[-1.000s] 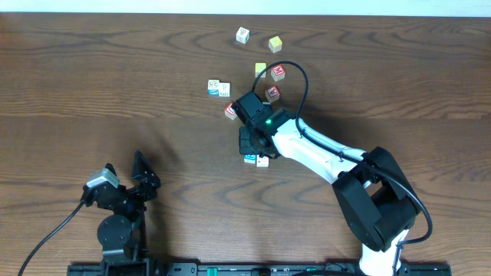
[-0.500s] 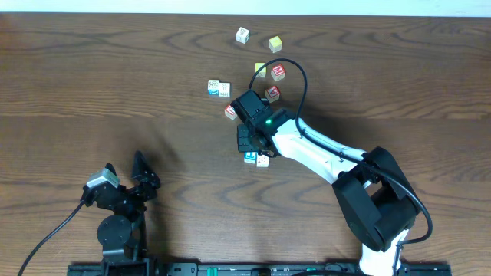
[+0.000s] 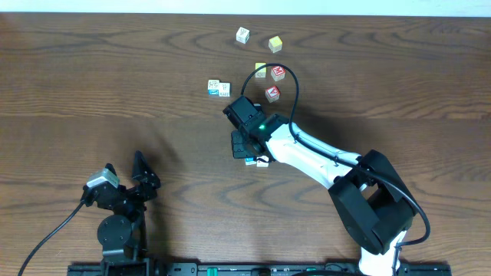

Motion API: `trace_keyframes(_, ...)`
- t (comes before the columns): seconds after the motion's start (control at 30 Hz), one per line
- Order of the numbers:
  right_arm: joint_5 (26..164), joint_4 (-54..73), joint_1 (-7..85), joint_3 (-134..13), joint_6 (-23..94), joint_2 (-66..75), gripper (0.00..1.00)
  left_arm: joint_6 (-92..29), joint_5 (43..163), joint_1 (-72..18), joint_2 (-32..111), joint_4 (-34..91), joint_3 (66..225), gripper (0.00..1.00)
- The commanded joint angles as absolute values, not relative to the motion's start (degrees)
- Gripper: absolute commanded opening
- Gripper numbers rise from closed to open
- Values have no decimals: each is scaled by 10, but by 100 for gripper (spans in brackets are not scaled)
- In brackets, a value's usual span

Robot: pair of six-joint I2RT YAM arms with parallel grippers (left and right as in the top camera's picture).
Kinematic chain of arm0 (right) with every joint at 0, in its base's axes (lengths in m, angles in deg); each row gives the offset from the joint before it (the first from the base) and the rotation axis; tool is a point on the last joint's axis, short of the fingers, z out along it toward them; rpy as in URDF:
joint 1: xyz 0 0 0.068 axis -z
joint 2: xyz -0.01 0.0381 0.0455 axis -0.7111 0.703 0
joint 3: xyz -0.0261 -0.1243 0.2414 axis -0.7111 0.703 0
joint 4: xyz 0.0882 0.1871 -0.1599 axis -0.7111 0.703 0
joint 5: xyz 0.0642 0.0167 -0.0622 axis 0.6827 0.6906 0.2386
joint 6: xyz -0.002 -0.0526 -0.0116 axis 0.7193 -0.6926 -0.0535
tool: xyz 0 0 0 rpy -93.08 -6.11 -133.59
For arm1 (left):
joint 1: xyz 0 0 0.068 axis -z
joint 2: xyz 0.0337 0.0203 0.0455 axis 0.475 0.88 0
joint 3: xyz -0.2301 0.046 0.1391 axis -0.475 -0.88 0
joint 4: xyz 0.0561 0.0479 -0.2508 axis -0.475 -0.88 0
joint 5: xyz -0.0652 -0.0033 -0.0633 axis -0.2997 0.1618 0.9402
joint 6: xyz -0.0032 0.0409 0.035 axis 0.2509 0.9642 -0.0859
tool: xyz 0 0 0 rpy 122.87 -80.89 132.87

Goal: Lift 4 blocks

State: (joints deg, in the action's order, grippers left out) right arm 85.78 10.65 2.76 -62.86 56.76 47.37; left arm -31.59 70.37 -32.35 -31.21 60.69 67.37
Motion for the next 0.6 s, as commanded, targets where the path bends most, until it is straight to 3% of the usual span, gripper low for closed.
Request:
trace_keyframes(0.0, 843, 103, 27, -636, 563, 468, 1, -321, 698, -321, -315, 585, 662, 78)
trace_keyframes(0.57, 841, 113, 49, -636, 563, 468, 1, -321, 698, -321, -315, 585, 662, 78)
